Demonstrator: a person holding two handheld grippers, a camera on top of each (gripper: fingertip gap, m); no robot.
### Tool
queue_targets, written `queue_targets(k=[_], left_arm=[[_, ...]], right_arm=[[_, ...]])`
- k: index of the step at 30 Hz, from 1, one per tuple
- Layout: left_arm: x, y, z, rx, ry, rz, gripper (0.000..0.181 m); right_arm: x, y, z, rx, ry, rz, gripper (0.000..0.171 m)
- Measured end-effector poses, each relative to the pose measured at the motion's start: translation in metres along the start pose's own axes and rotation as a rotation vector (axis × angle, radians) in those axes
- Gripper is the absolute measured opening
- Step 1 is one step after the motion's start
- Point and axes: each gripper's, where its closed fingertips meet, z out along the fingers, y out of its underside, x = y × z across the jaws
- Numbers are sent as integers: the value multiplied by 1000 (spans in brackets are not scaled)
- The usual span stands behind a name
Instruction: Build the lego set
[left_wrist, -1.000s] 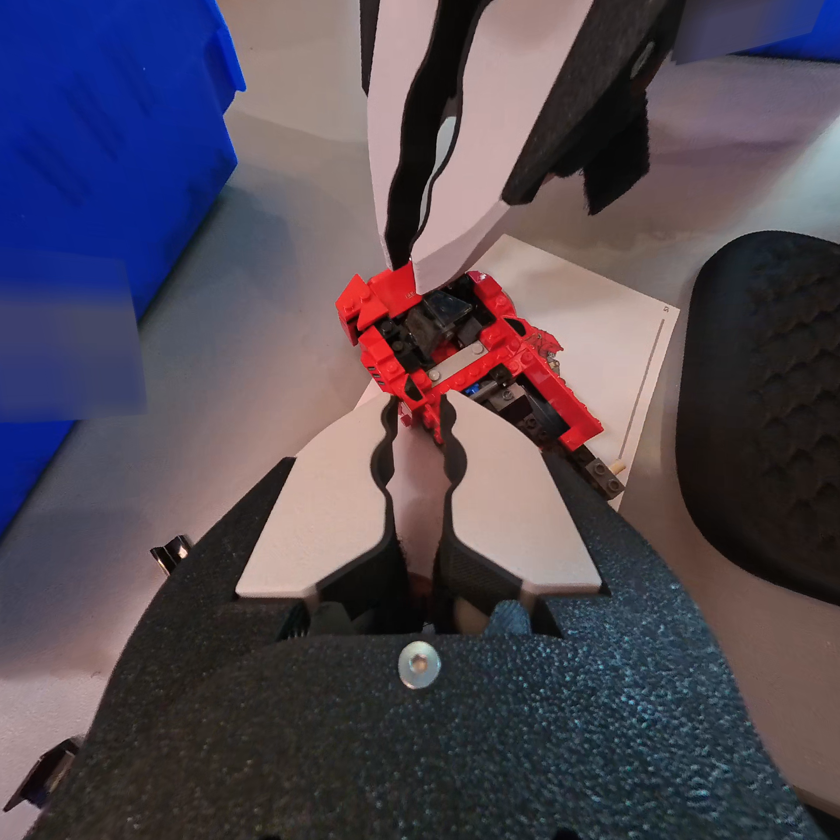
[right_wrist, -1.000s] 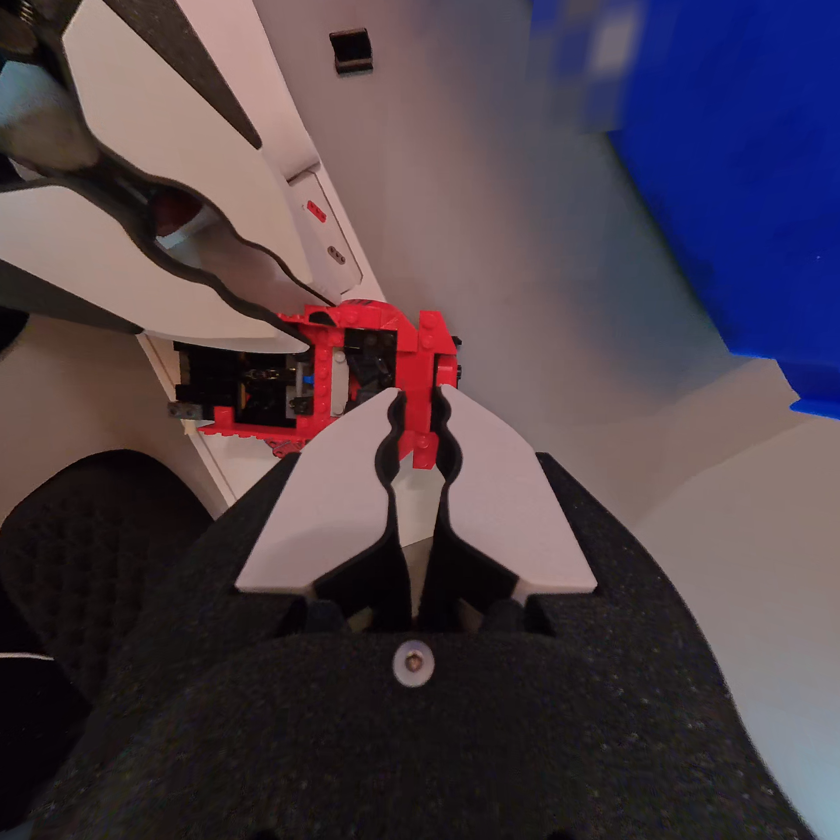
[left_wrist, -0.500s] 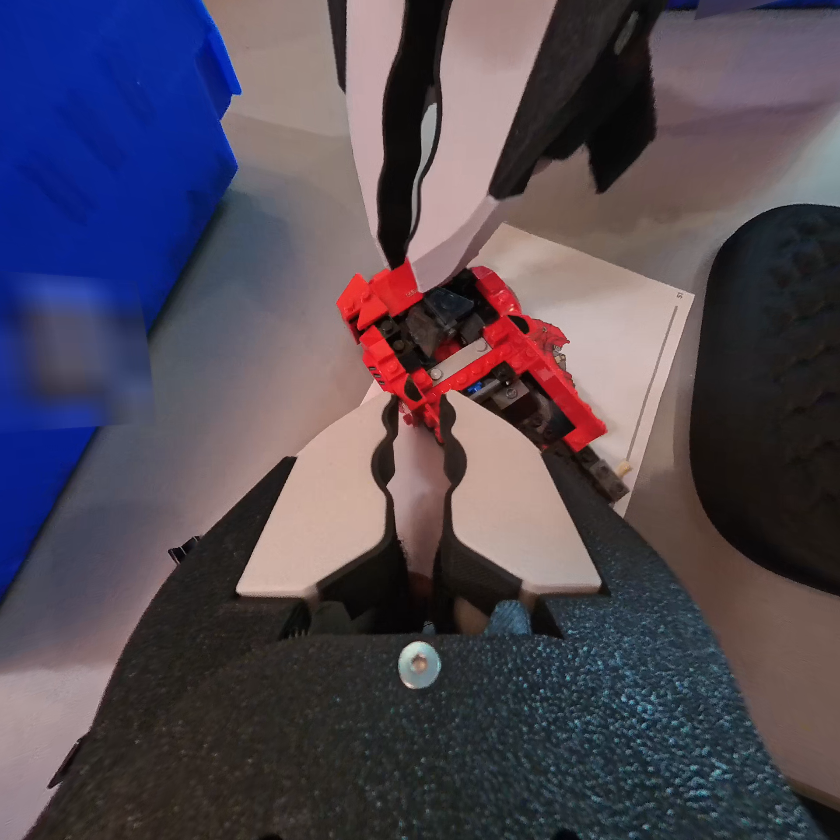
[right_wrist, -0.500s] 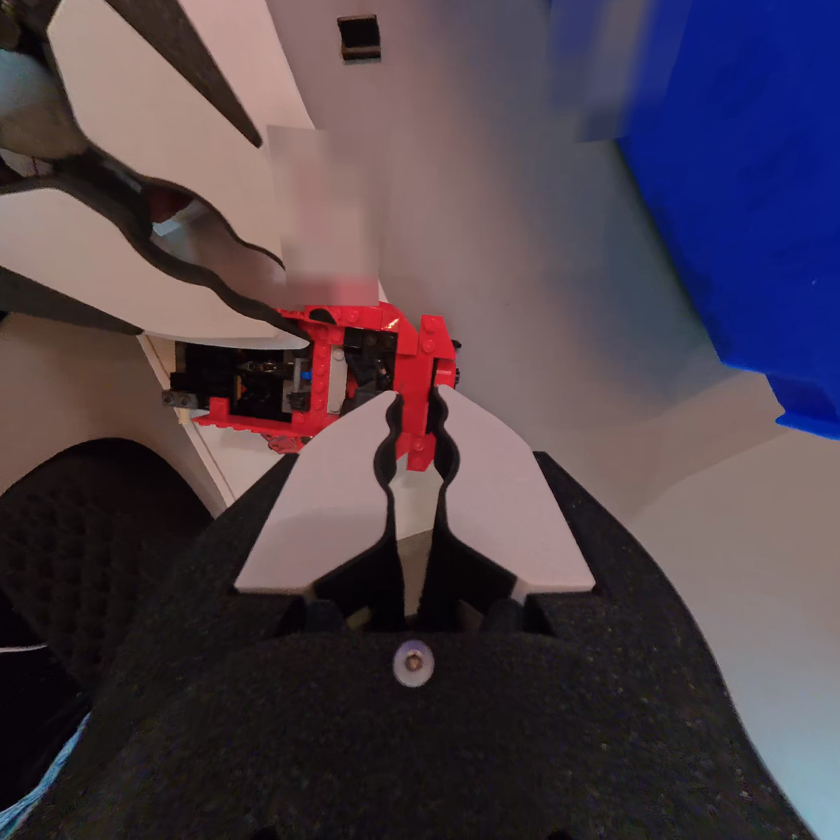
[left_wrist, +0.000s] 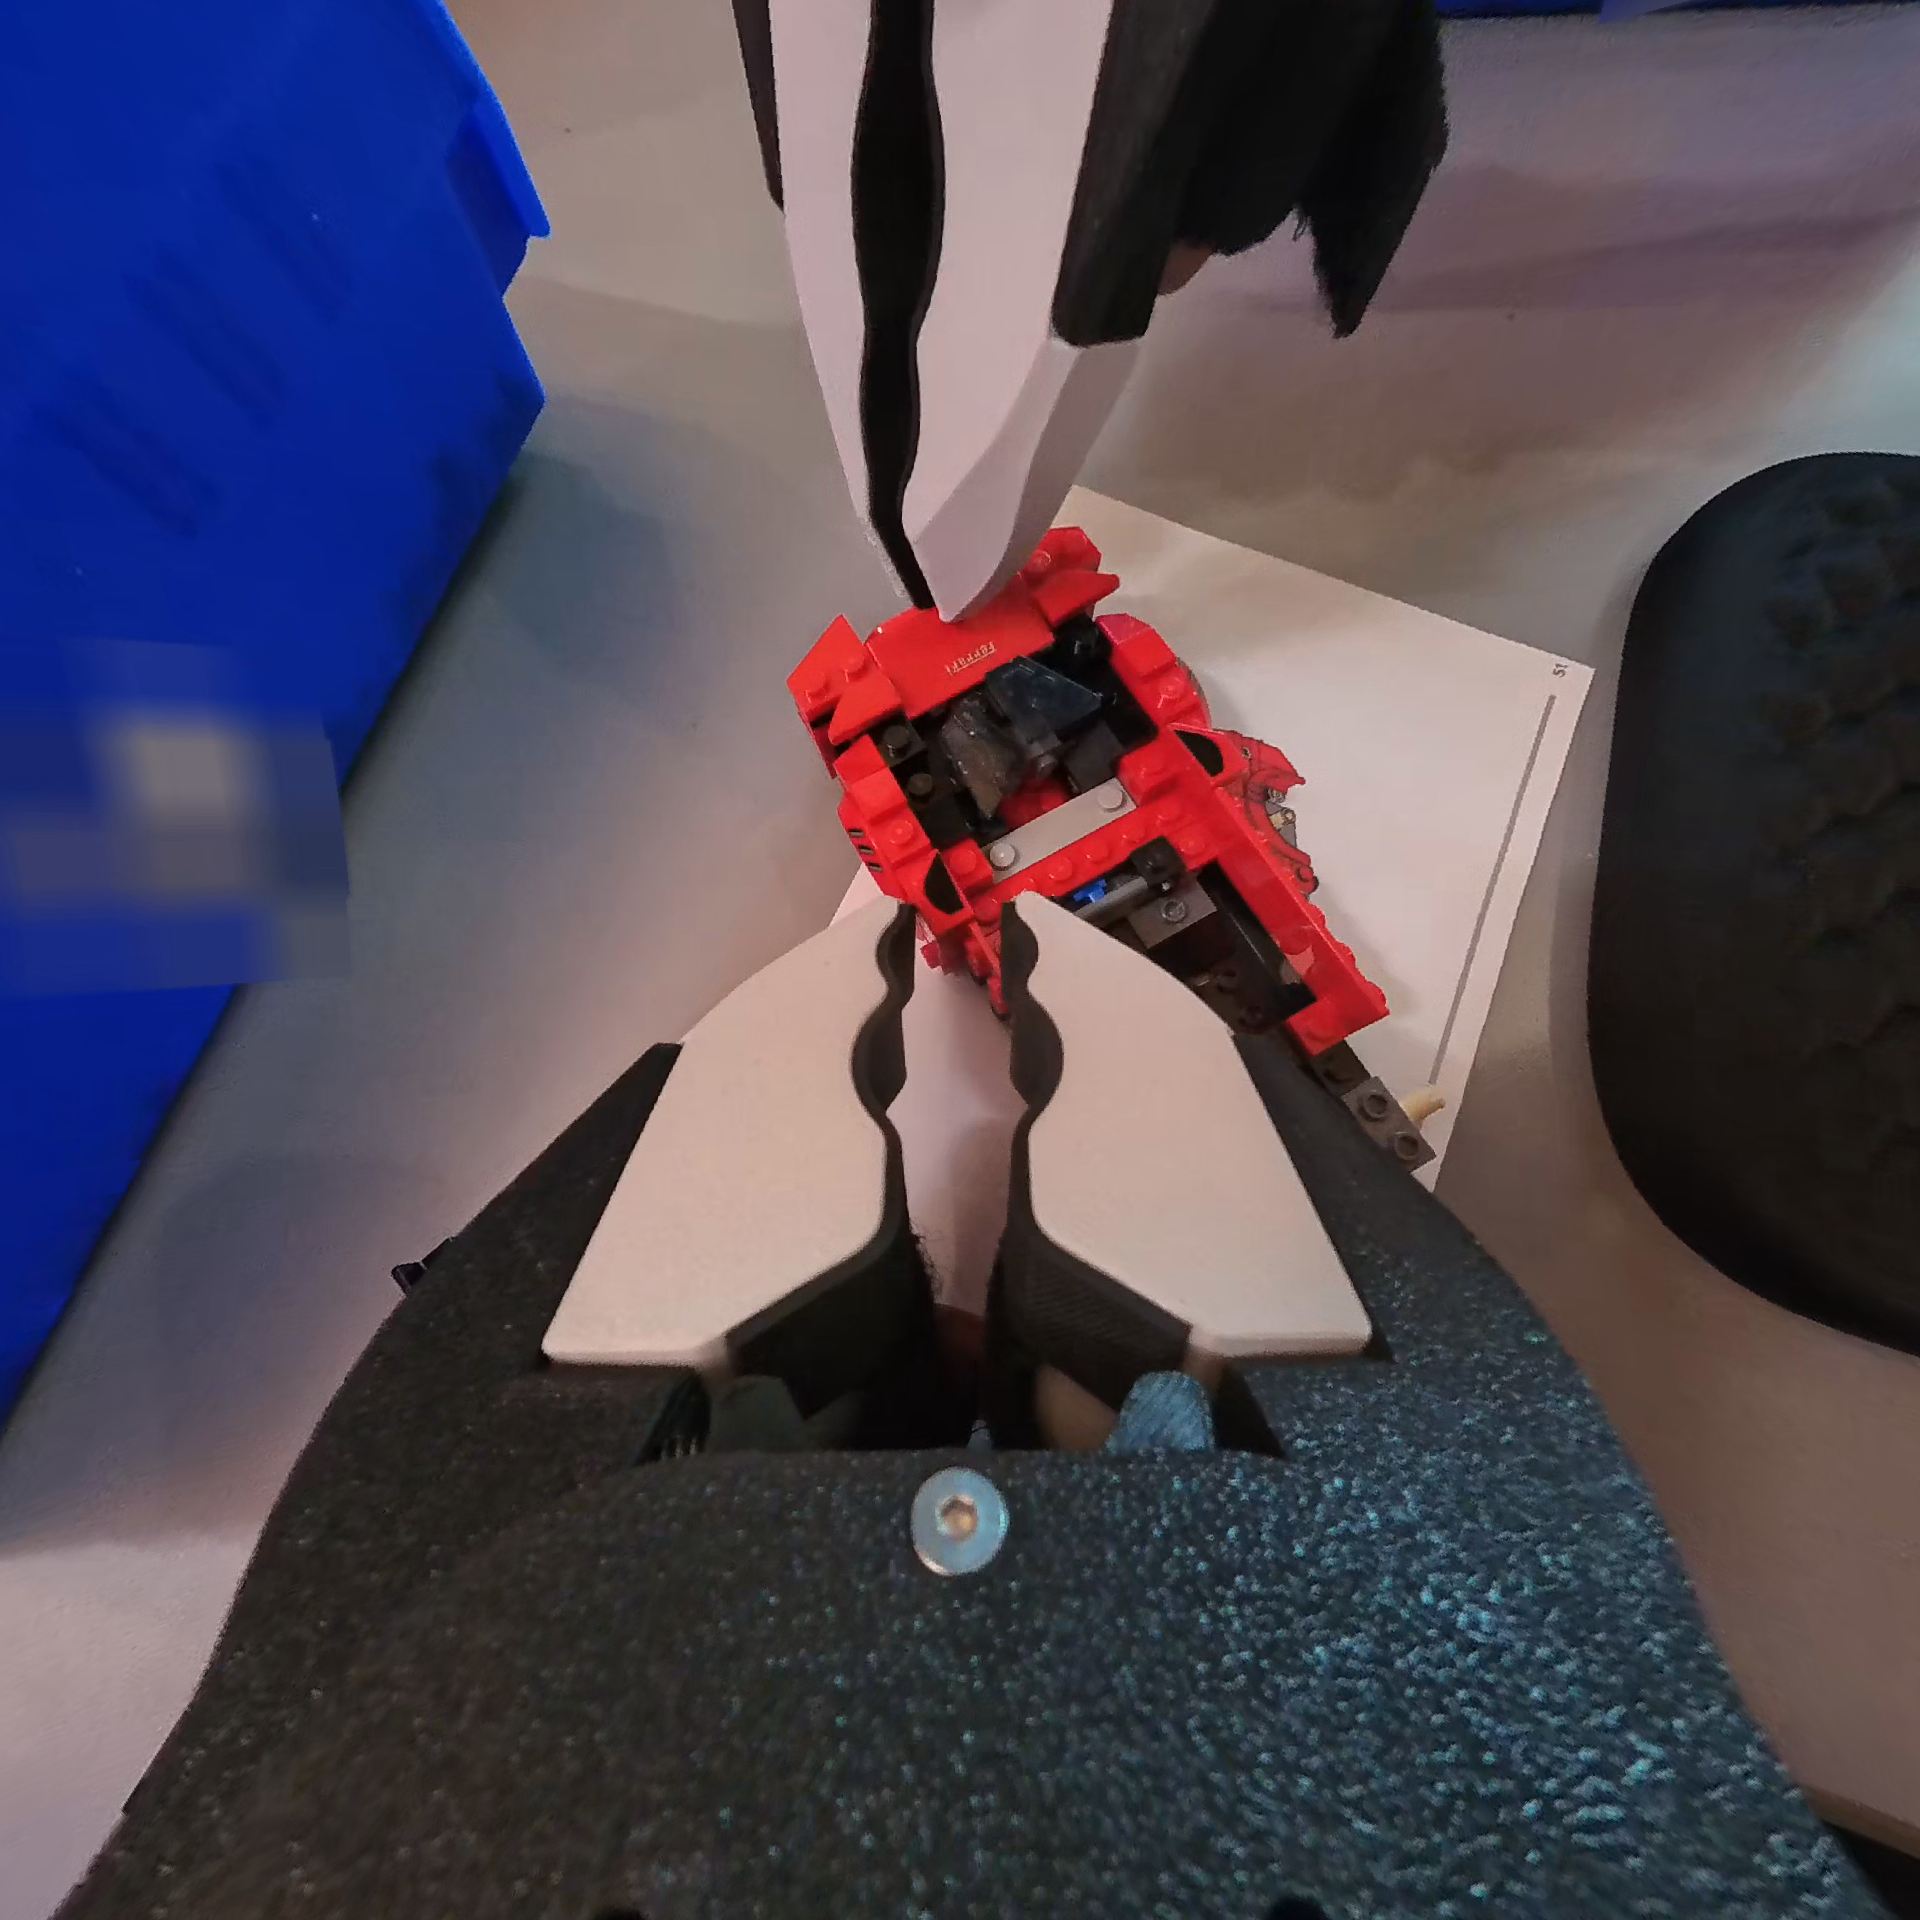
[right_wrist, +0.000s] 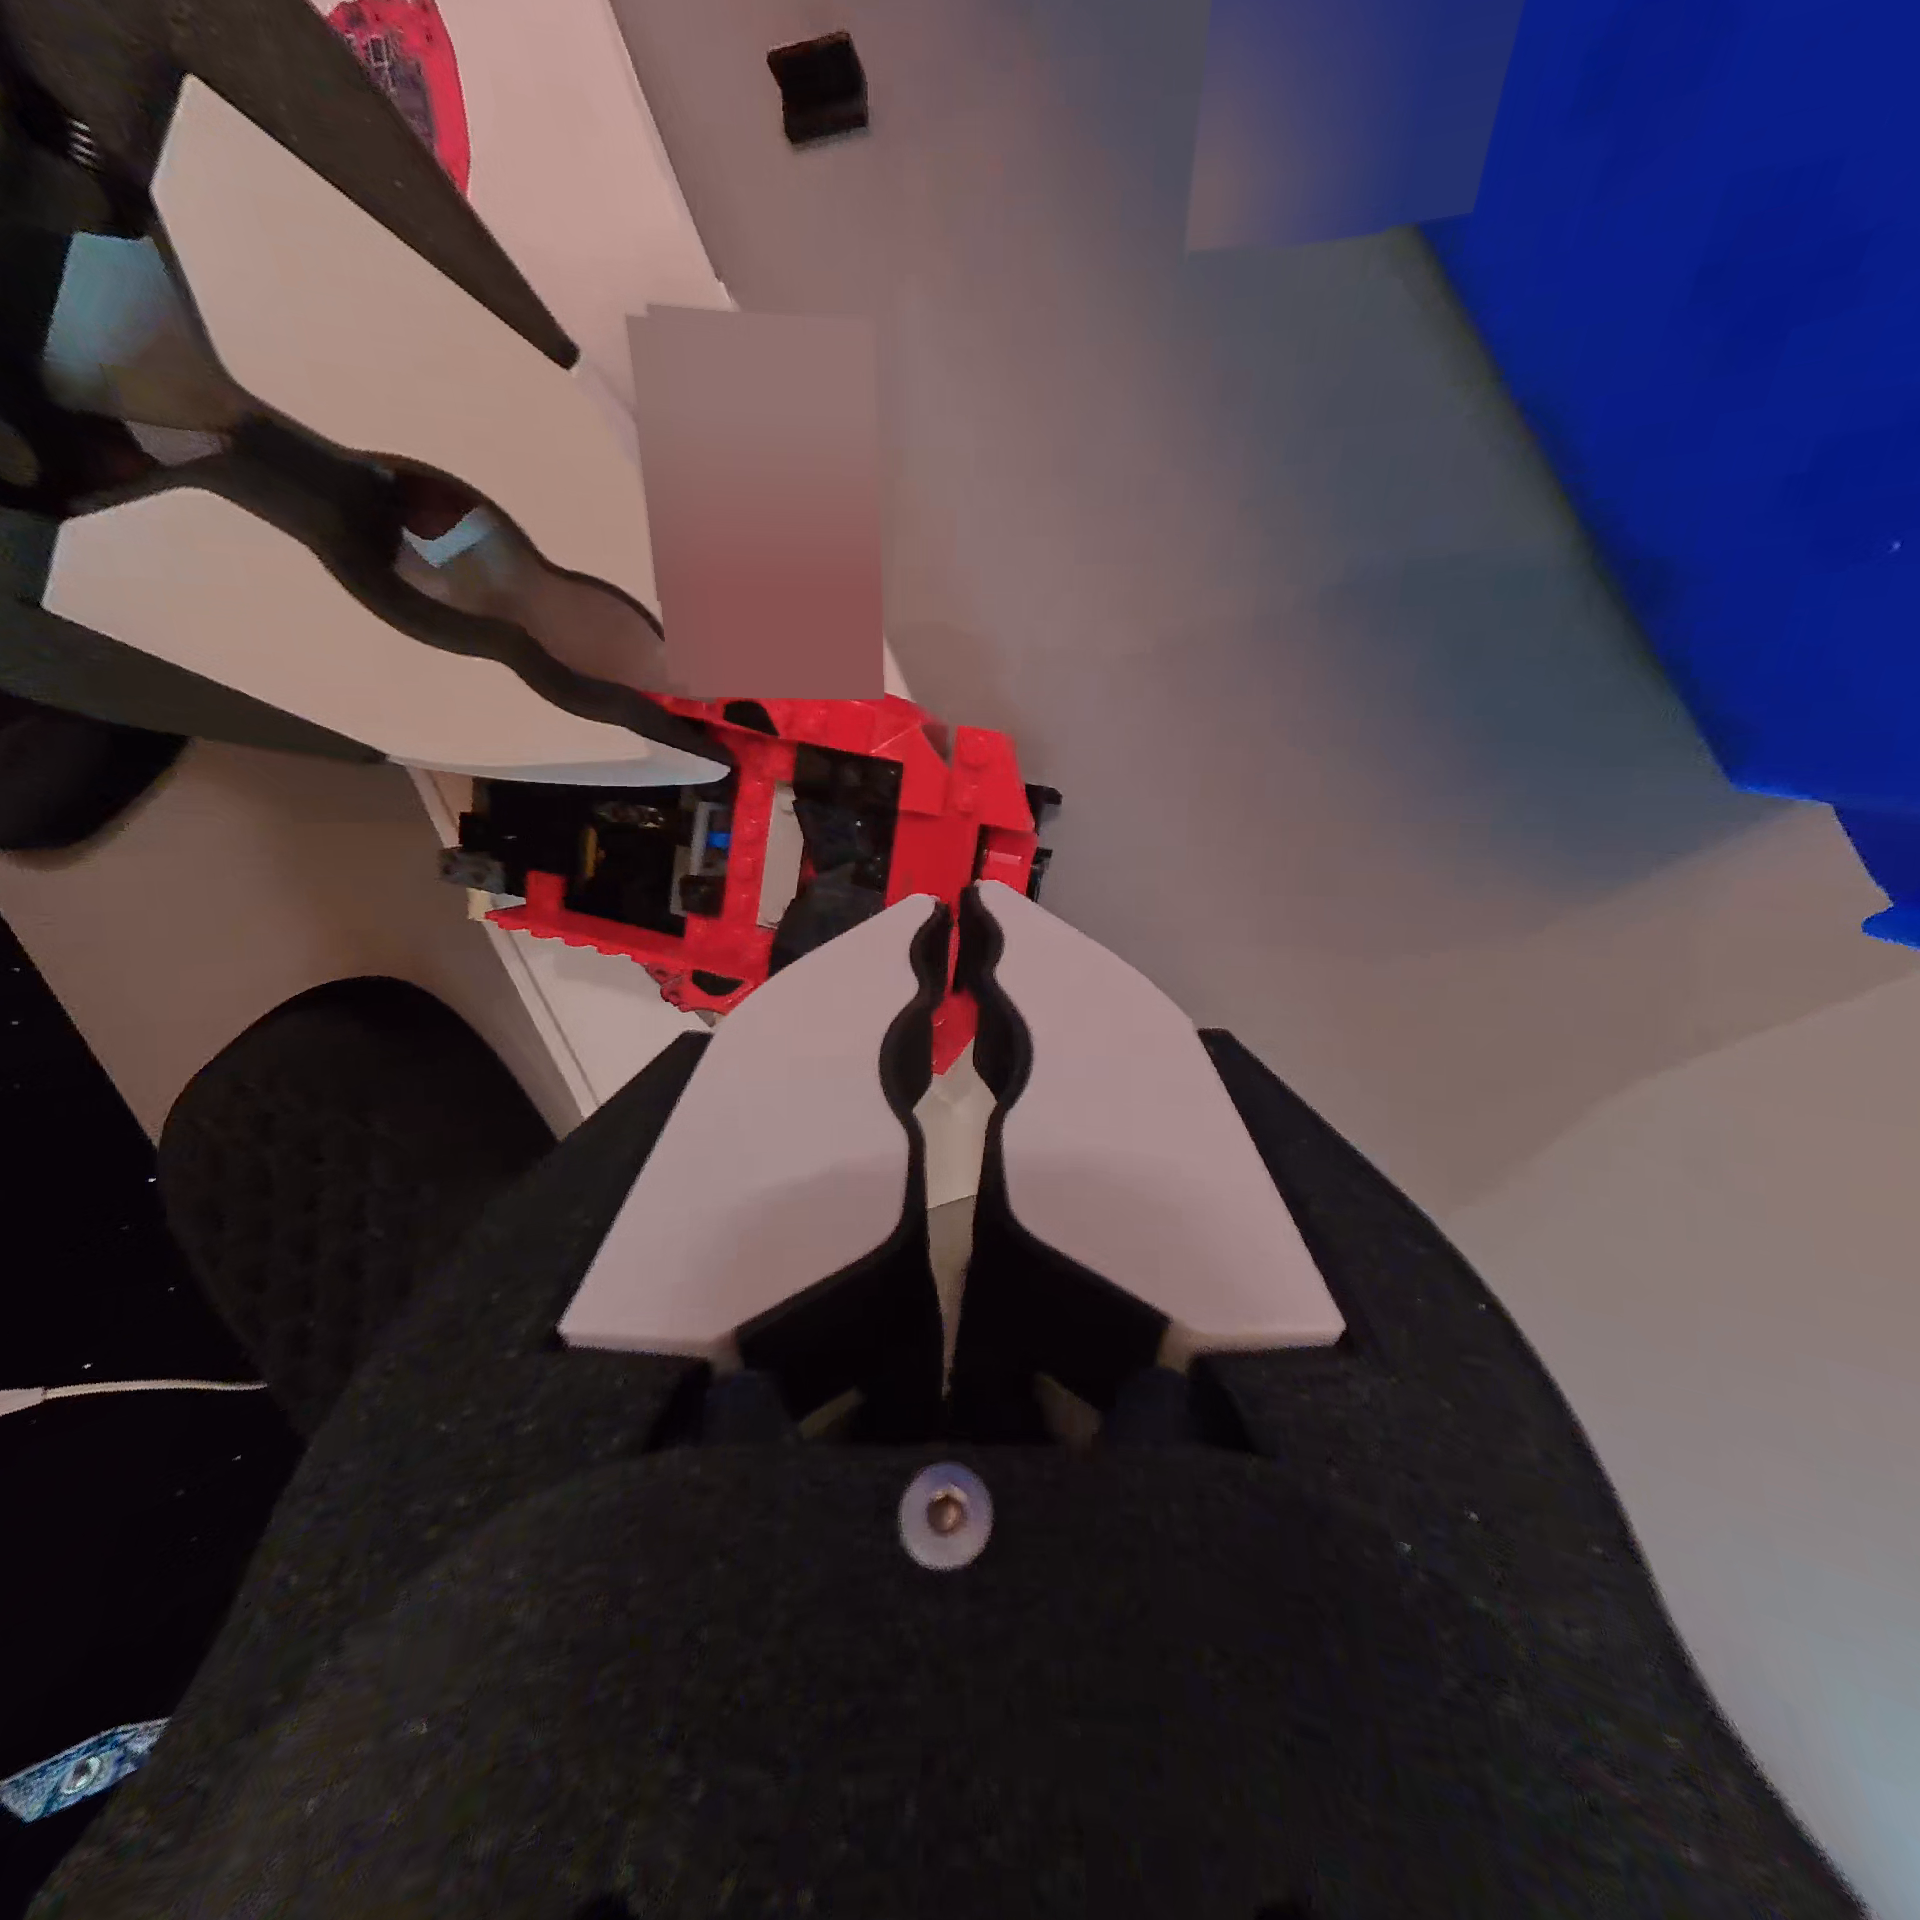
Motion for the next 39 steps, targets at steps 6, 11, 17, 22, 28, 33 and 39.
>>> queue_targets(k=[6, 11, 17, 22, 28, 33, 39], left_arm=[[0, 0, 0, 2, -2, 4, 15], [0, 0, 0, 0, -6, 12, 15], [0, 0, 0, 3, -10, 19, 15], [1, 0, 0, 9, -5, 23, 15], [1, -1, 1, 30, -9, 20, 15], [1, -1, 1, 59, -42, 37, 14], [-1, -1, -2, 42, -51, 55, 26]], right_arm=[[2, 1, 0, 11, -38, 21, 8], [4, 1, -2, 54, -166, 77, 11], [4, 5, 3, 53, -314, 147, 35], [5, 7, 7, 60, -395, 174, 22], [6, 7, 8, 81, -484, 240, 22], [7, 8, 9, 100, -507, 267, 22], [5, 9, 10, 108, -519, 272, 22]])
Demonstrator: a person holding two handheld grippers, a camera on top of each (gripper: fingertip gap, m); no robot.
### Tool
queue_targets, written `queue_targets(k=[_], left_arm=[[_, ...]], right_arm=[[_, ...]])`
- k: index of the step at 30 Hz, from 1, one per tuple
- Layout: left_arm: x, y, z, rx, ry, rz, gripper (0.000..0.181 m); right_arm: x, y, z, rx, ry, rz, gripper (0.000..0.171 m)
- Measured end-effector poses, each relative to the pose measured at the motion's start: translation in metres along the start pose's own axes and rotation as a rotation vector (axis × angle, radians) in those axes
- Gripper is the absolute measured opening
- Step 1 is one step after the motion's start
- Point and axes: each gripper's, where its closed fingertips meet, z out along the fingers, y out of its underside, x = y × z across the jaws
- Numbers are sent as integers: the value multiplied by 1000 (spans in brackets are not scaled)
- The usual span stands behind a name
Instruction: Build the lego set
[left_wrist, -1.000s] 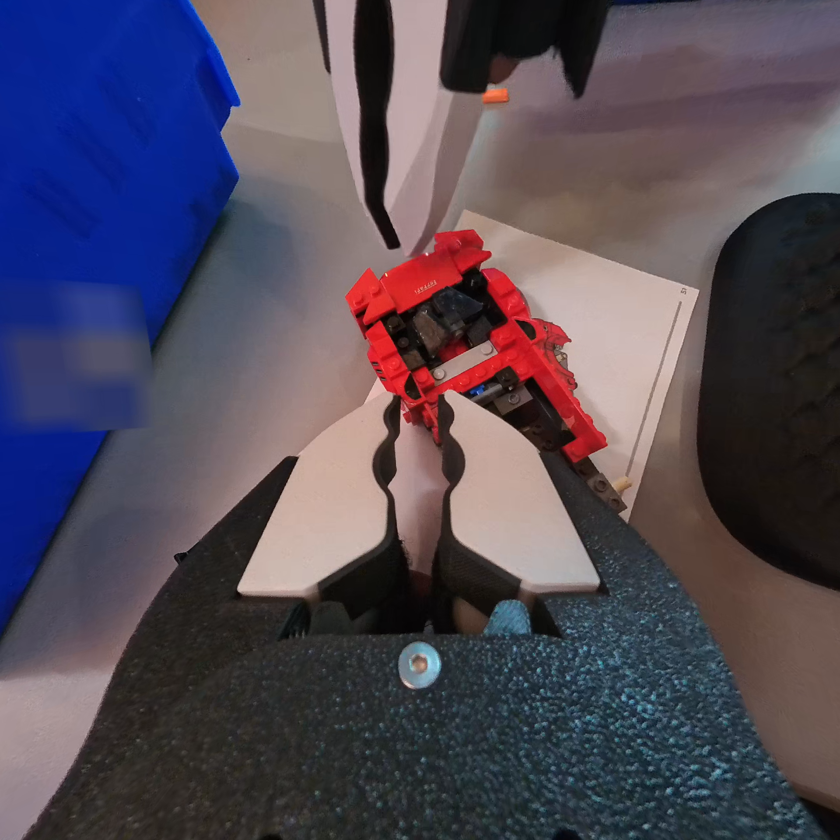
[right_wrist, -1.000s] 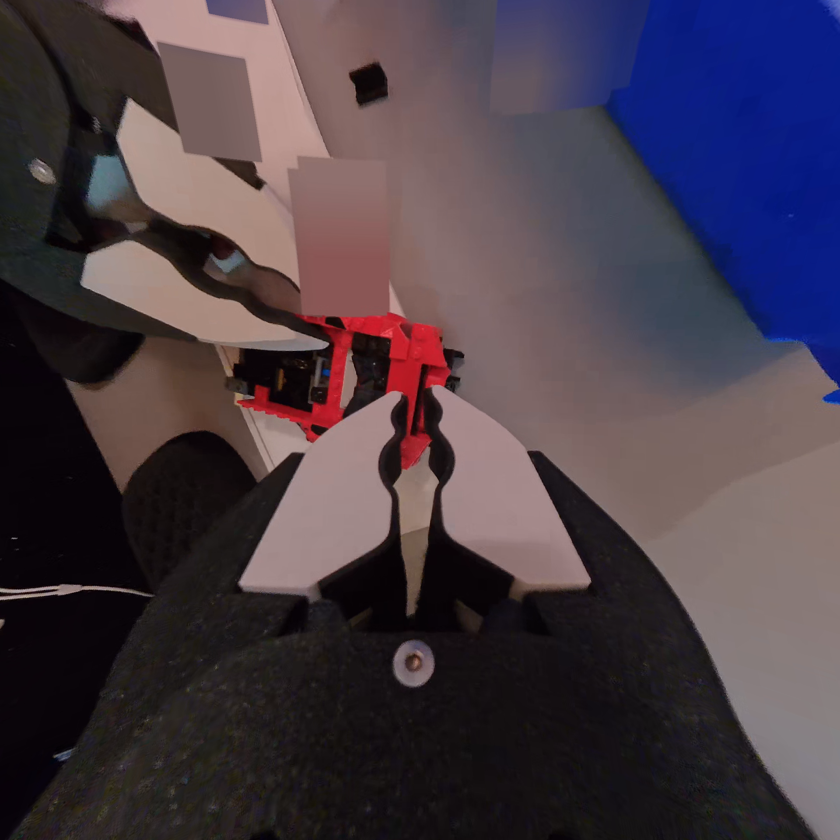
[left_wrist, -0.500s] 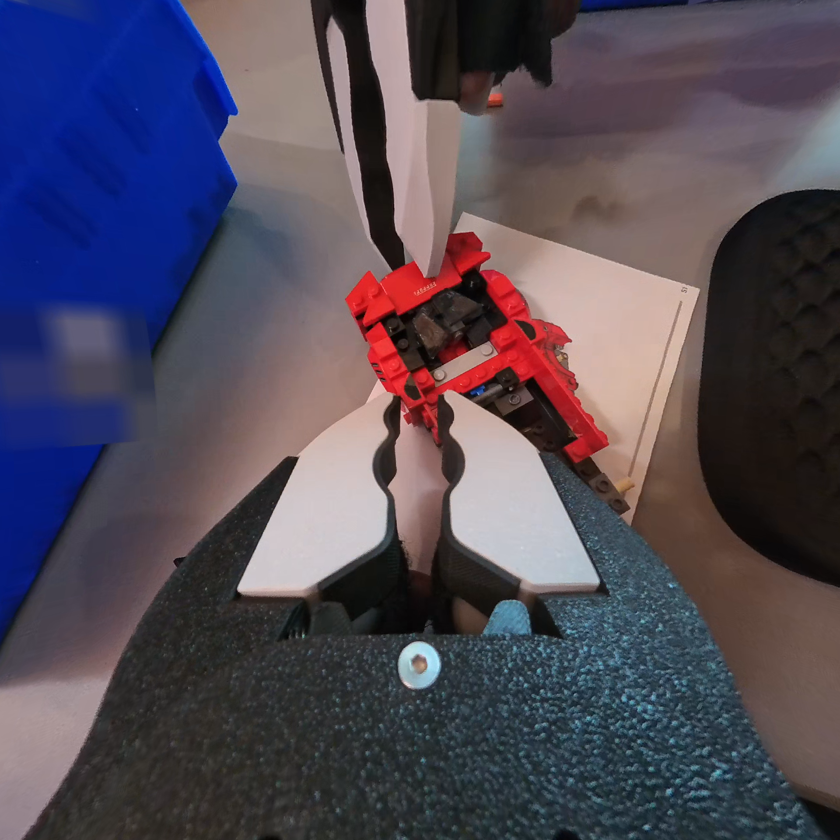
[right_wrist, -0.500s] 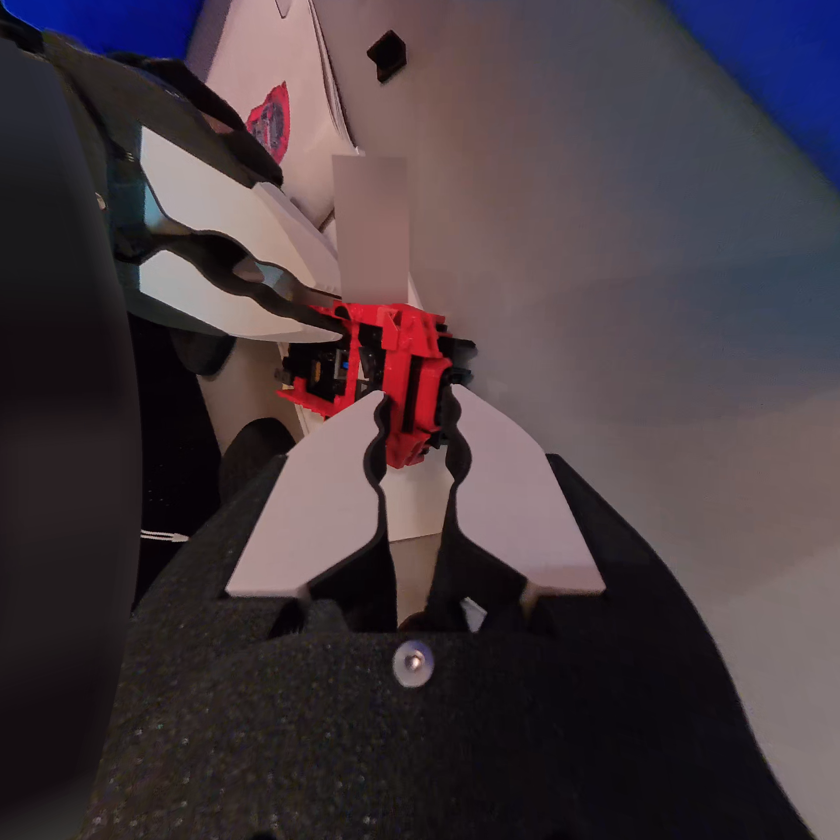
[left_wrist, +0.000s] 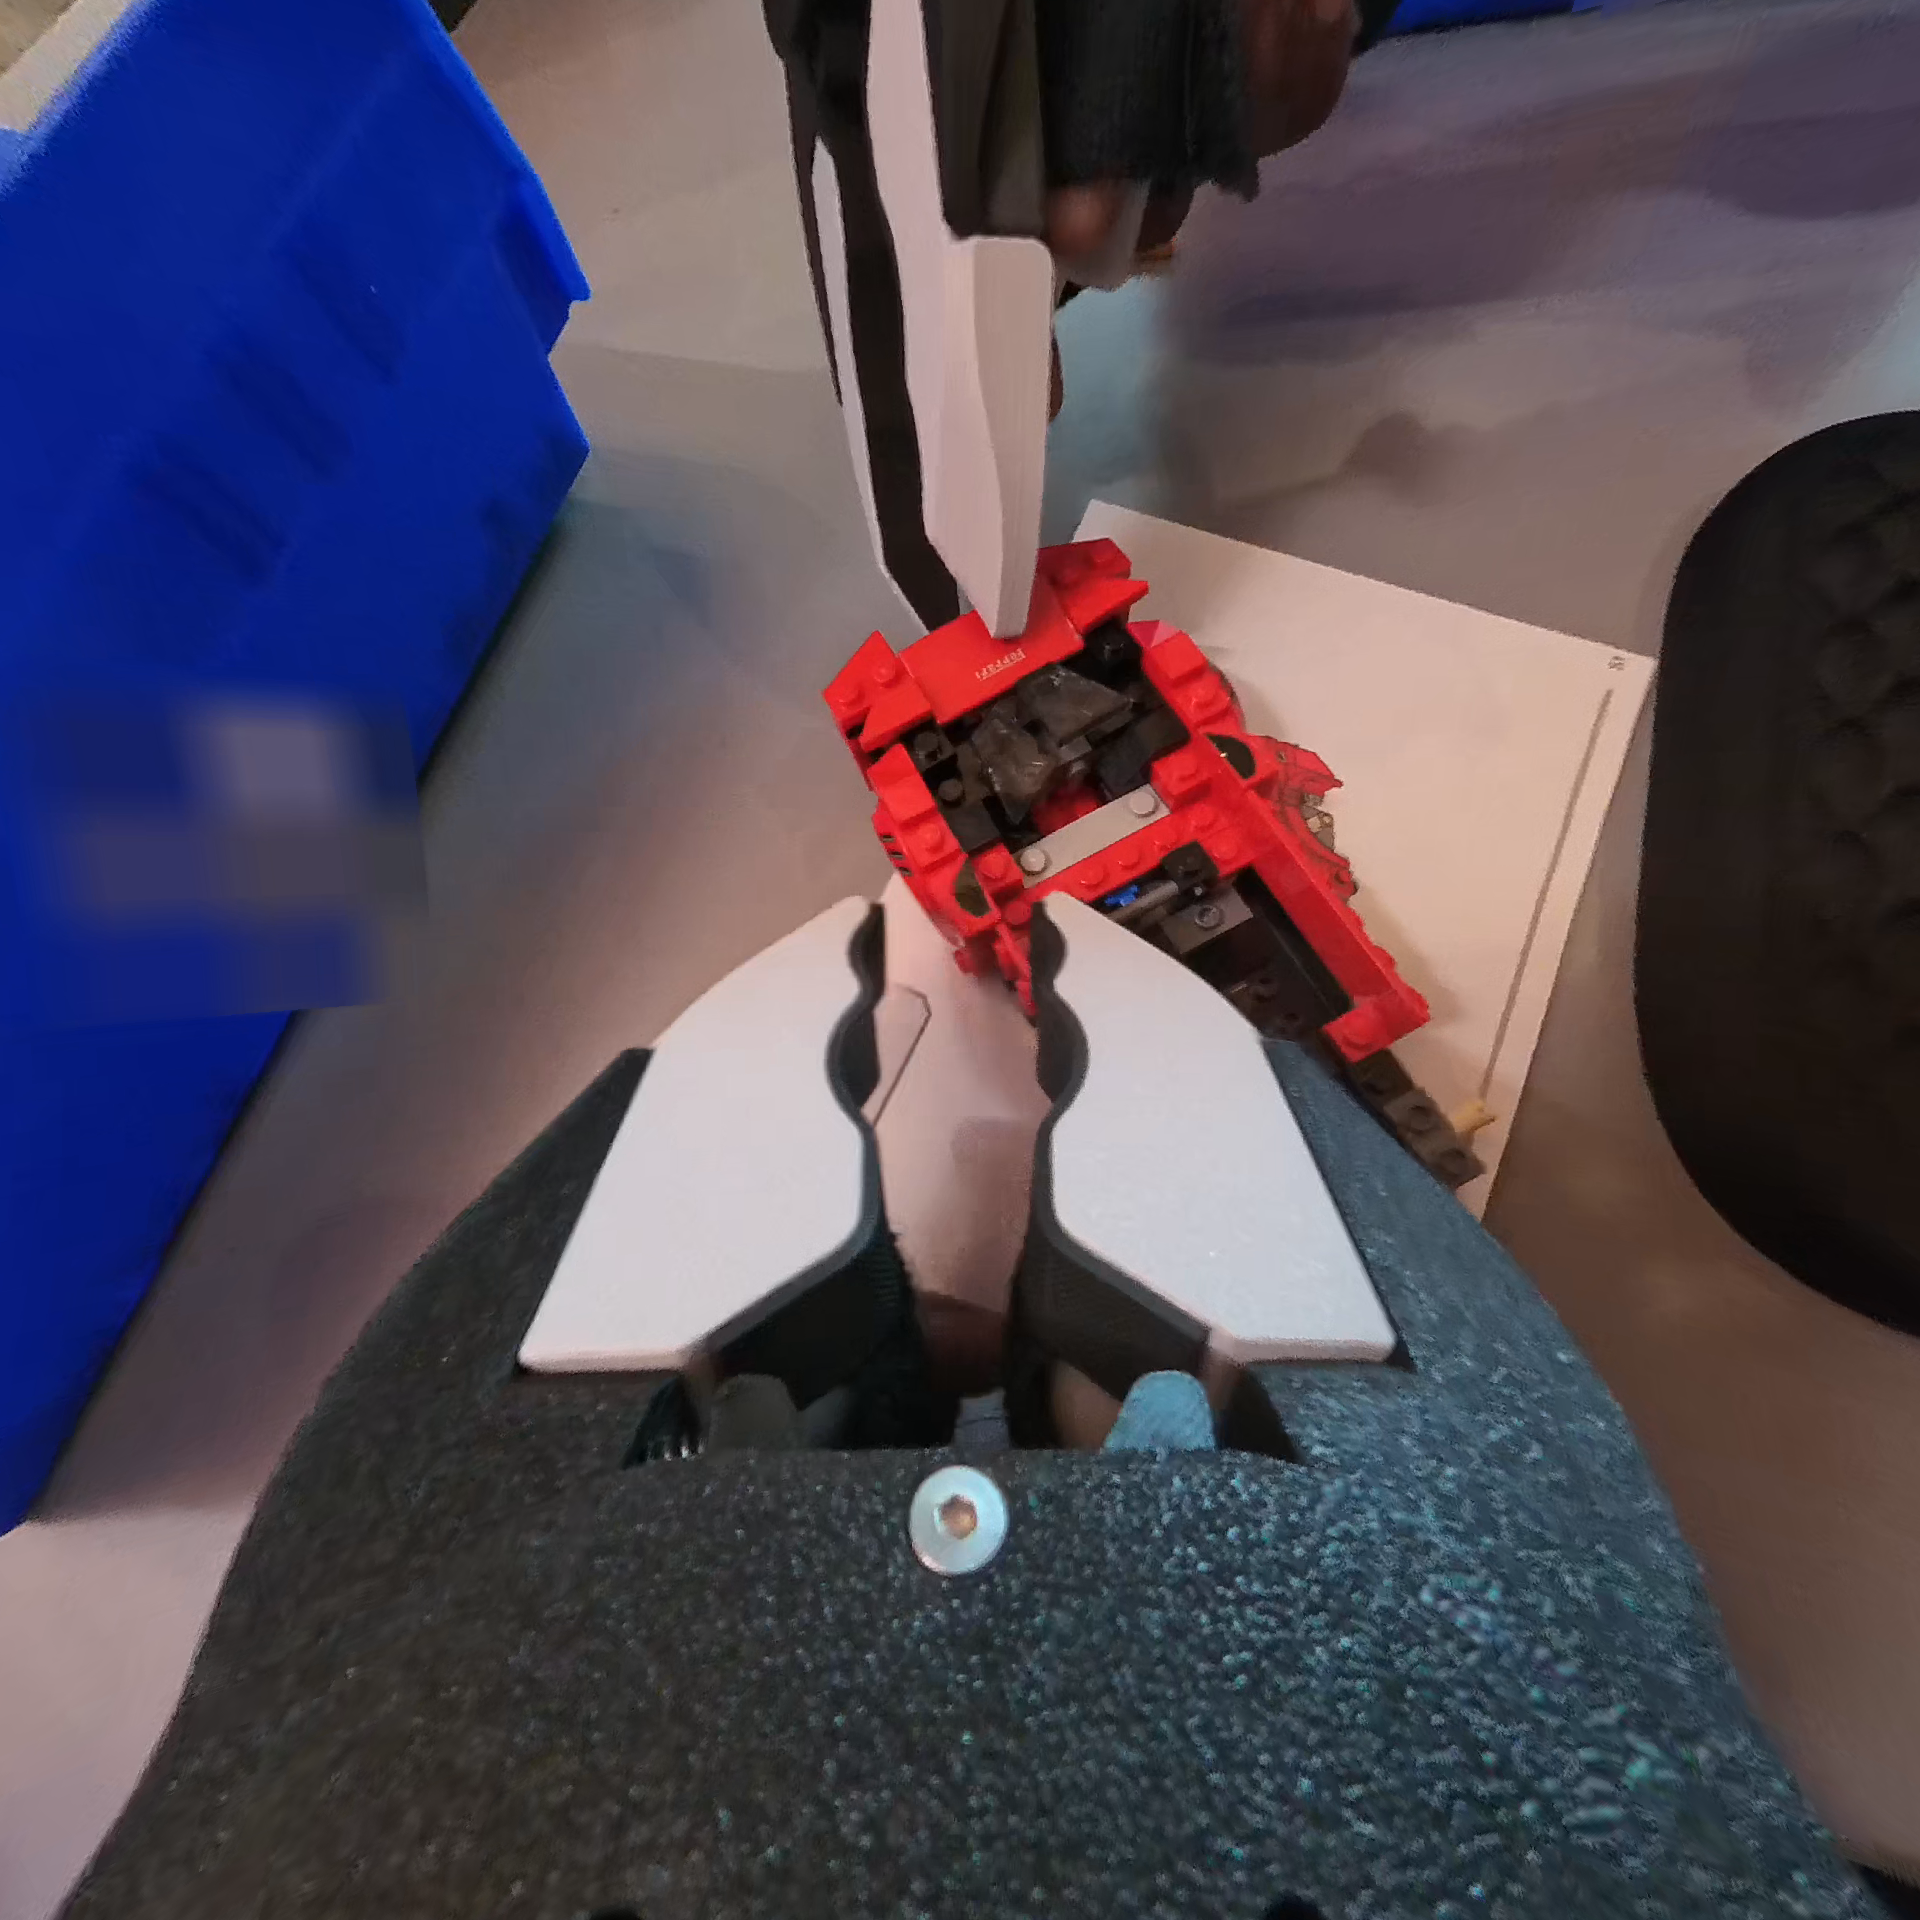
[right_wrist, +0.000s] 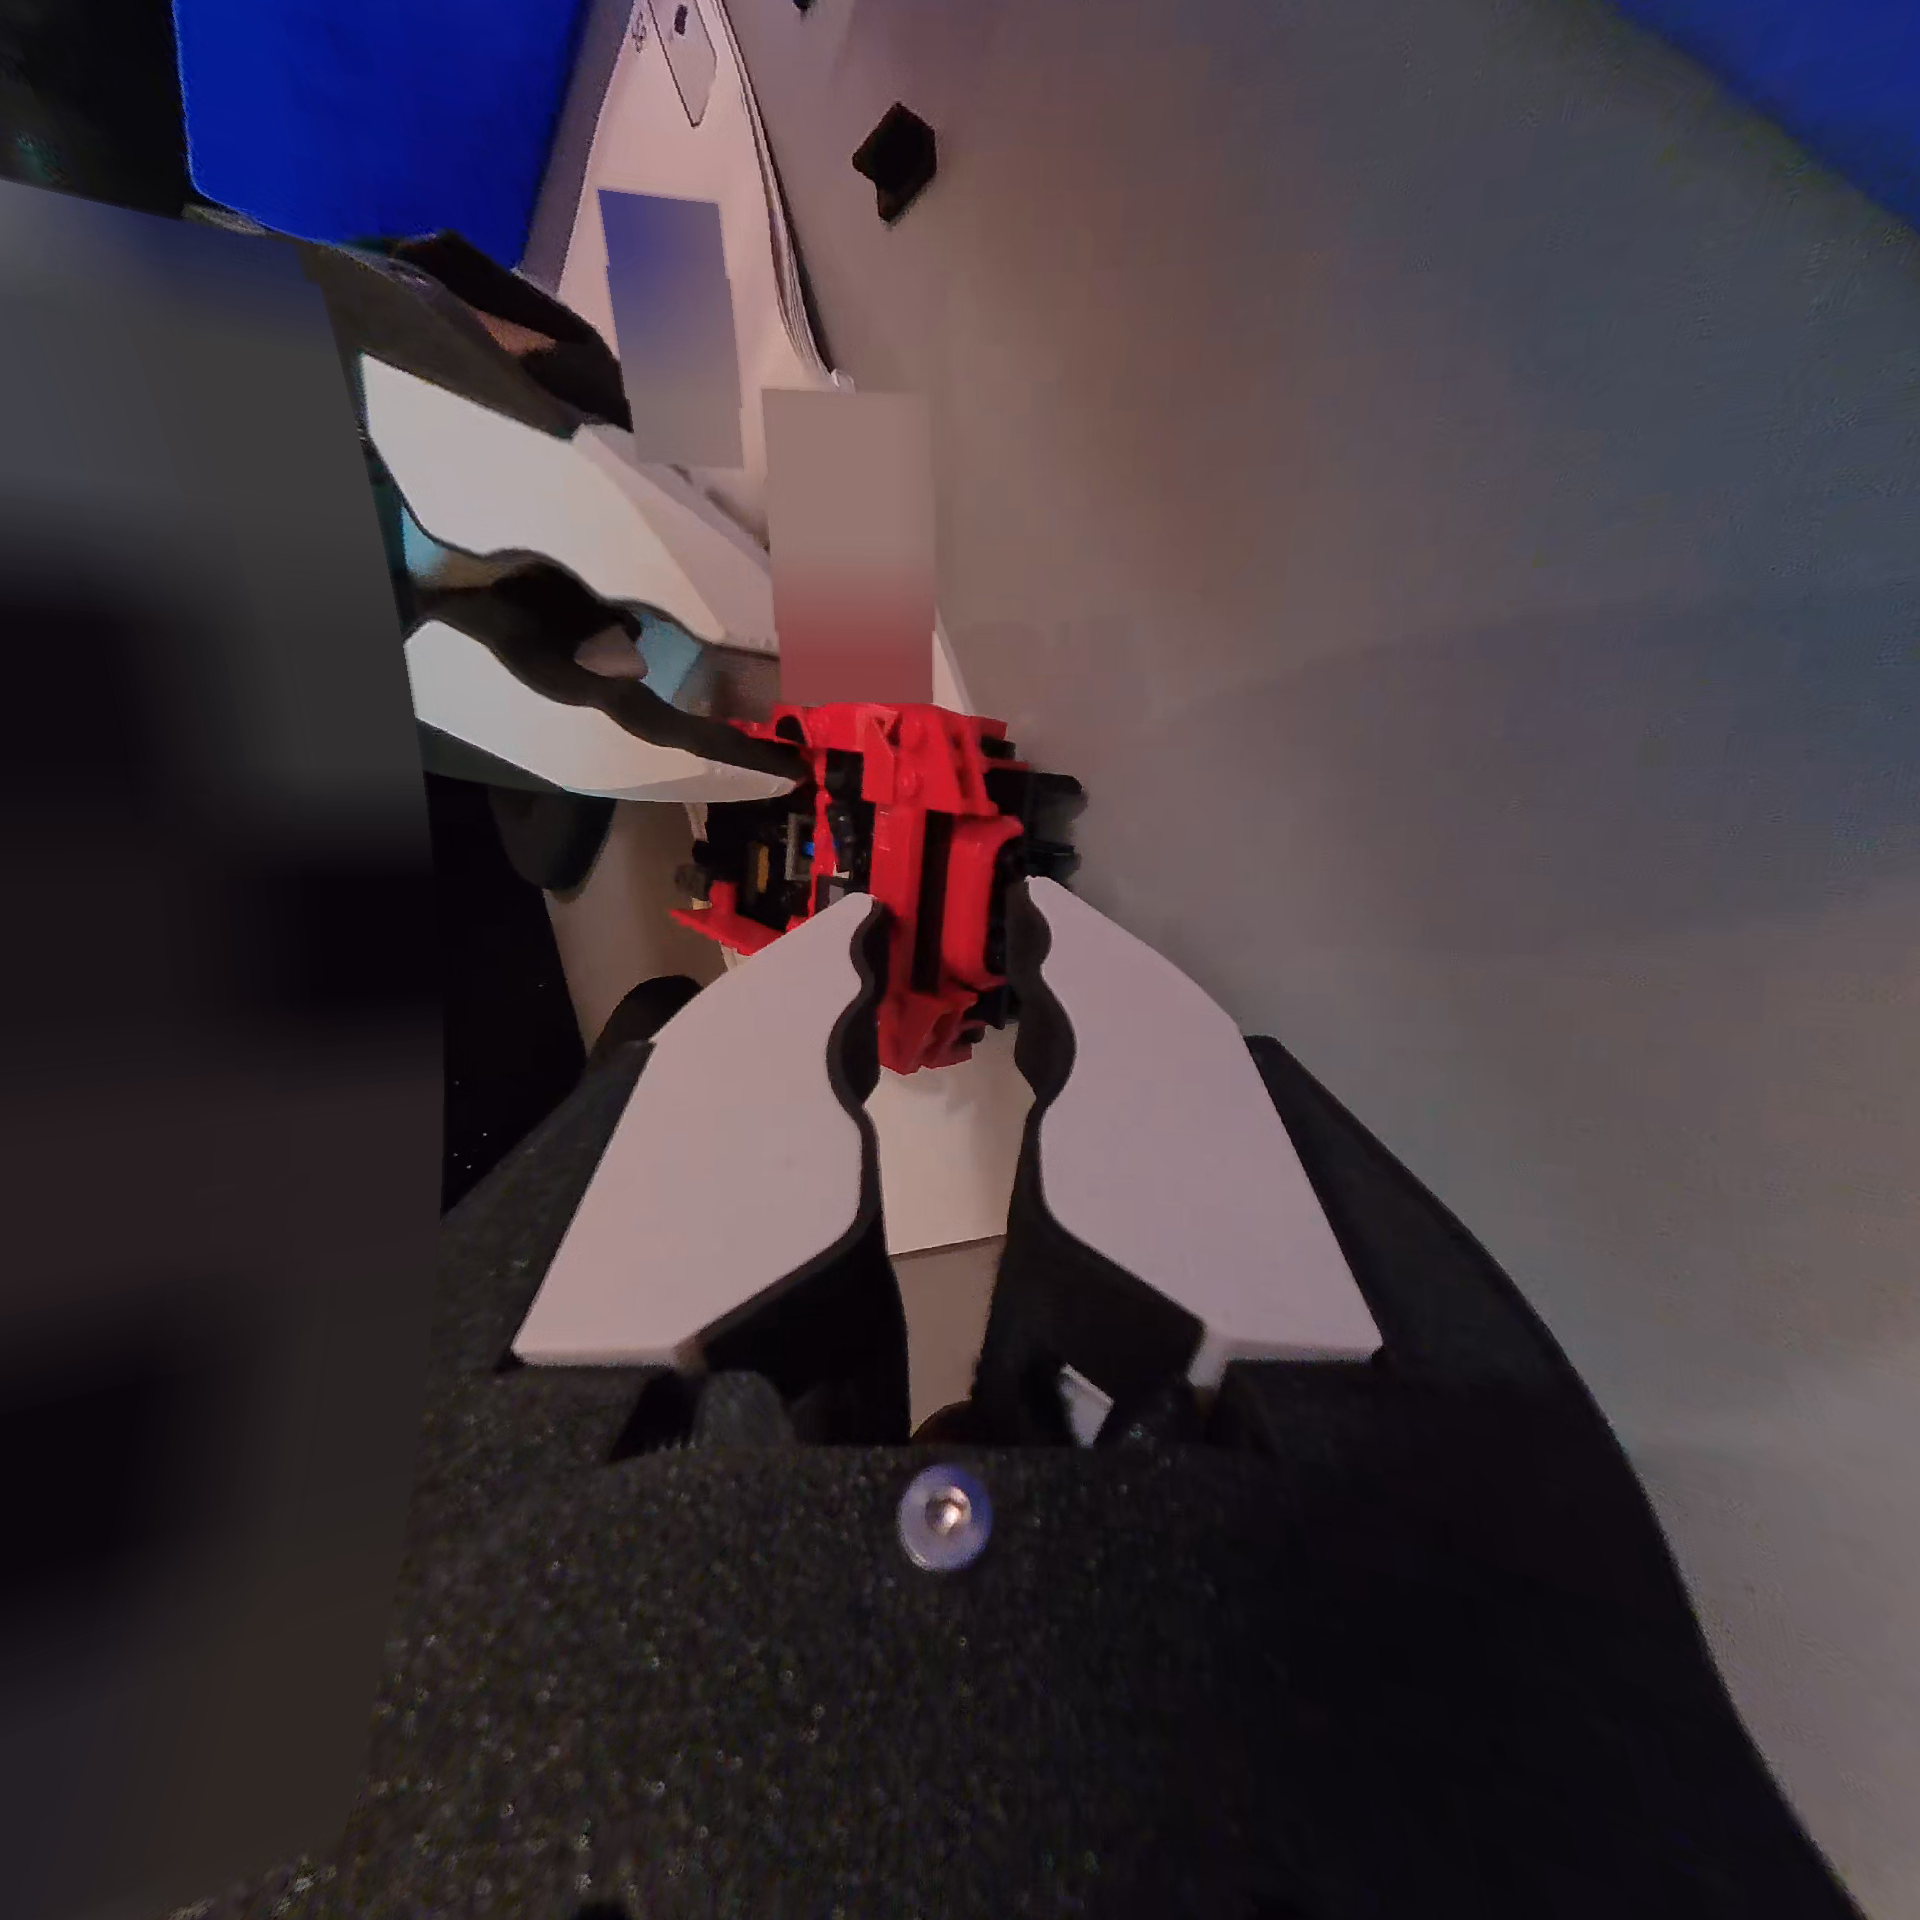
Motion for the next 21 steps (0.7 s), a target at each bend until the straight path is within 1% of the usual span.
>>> queue_targets(k=[3, 4, 6, 7, 8, 10, 12, 14, 16, 17, 19, 21], left_arm=[[-1, 0, -5, -22, -29, 25, 53], [5, -1, -7, -21, -2, 30, 77], [19, -1, -8, -32, 58, 15, 78], [22, 0, -8, -42, 63, 17, 74], [25, 3, -7, -58, 58, 33, 70], [27, 10, -8, -94, 40, 67, 69], [29, 10, -13, -97, 28, 58, 73], [36, 5, -22, -77, 34, 12, 86], [46, 5, -26, -87, 27, -26, 110], [51, 8, -26, -105, 20, -33, 117], [56, 18, -21, -167, -28, -2, 121], [50, 28, -16, -233, -86, 46, 117]], right_arm=[[-4, 3, 3, -4, 7, -6, 22], [-4, 3, 4, 5, 17, -4, 22], [-4, 3, 4, 23, 48, 0, 23], [-4, 3, 4, 31, 64, -1, 22], [-5, 4, 3, 39, 81, -8, 22], [-8, 4, -1, 60, 94, -35, 26], [-16, 2, -11, 112, 66, -91, 32], [-17, 4, -20, 153, 59, -156, 41], [-17, 11, -21, 165, 40, -243, 47], [-19, 15, -19, 170, 13, -279, 51], [-19, 22, -12, 161, -10, -312, 56], [-19, 27, -4, 156, -8, -339, 58]])
